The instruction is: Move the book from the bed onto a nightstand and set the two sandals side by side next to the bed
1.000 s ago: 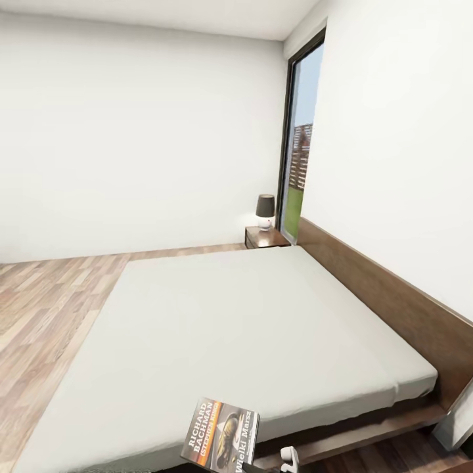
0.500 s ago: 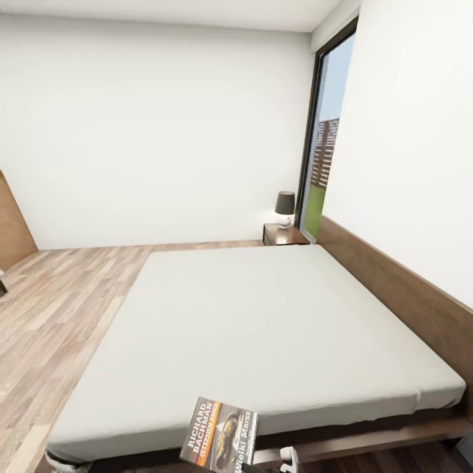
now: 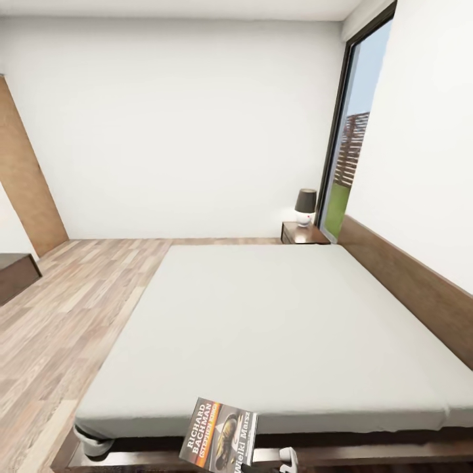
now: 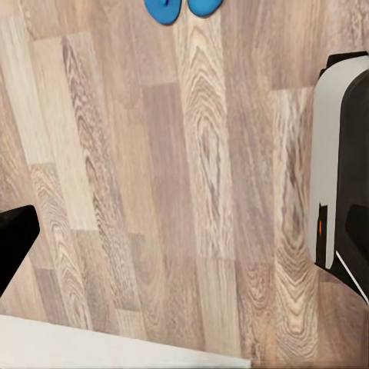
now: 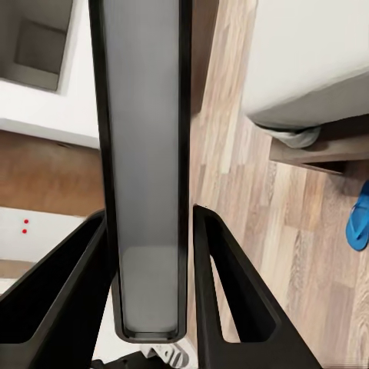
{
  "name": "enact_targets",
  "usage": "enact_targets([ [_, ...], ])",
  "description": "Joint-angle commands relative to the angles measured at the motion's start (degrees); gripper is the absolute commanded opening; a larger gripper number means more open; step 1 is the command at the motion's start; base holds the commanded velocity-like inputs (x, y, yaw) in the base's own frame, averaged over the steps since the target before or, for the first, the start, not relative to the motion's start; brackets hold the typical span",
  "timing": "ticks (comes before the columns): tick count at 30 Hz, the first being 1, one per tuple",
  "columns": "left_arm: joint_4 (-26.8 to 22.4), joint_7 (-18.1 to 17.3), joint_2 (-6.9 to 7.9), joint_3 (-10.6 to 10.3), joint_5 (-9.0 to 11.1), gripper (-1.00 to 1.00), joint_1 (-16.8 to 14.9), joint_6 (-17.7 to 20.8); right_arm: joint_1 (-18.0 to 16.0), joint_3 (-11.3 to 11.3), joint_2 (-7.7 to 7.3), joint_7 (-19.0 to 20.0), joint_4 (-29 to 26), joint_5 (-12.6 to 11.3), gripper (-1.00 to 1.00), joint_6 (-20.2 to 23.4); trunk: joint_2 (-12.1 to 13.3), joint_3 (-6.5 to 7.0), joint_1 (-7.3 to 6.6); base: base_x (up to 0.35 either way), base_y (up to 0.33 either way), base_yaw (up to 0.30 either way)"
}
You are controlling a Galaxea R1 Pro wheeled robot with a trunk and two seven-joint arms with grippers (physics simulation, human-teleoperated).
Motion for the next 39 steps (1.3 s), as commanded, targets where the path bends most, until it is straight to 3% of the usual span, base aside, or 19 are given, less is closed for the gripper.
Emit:
enact_targets([
  [1,-0.04,0.17,0.01,-0.48,0.43,1.0,-0.03,-0.08,-0.03,-0.32,0.07,0.23,-0.03,-0.04,-1.0,0.56,-0.13,-0.2,0.03,-0.002,0.0,0.208],
  [19,-0.04,0.17,0.01,-0.45,0.43,1.0,-0.03,-0.08,-0.03,-0.23,0.26,0.23,-0.03,0.04,-1.0,0.43,-0.13,-1.26,0.03,0.0,0.0,0.218],
  [27,-0.04,0.17,0.01,-0.5,0.43,1.0,-0.03,-0.08,-0.03,-0.22,0.36,0.23,0.14,-0.09,-1.0,-4.42,-0.13,-1.38,0.03,0.0,0.0,0.273],
  [39,-0.04,0.17,0.01,-0.49,0.43,1.0,-0.03,-0.08,-0.03,-0.21,0.42,0.23,0.23,-0.13,-1.0,-5.83,-0.13,-1.4,0.03,0.0,0.0,0.289],
])
